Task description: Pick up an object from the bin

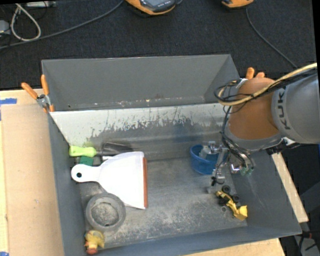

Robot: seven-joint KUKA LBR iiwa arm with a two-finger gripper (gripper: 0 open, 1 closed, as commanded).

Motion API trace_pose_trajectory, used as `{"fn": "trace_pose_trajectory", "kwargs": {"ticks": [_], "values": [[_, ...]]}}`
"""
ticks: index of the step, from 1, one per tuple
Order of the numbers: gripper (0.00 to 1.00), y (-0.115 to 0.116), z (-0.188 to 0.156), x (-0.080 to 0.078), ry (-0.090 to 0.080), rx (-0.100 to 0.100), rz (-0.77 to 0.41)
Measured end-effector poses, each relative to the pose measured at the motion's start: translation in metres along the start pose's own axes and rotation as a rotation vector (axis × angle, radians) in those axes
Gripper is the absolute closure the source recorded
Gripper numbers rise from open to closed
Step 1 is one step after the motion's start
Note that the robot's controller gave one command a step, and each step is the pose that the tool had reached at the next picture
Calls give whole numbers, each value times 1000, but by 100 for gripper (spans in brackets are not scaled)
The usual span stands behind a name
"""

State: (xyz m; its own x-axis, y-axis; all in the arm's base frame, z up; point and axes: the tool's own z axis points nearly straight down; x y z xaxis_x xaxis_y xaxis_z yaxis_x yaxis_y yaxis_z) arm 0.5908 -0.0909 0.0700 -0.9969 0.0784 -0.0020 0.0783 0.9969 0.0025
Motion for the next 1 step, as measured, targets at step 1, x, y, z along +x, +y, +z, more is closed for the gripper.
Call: {"fn": "trace_pose_trajectory", "kwargs": {"ticks": [1], "values": [[0, 10, 0, -20, -10, -2, 107]]}}
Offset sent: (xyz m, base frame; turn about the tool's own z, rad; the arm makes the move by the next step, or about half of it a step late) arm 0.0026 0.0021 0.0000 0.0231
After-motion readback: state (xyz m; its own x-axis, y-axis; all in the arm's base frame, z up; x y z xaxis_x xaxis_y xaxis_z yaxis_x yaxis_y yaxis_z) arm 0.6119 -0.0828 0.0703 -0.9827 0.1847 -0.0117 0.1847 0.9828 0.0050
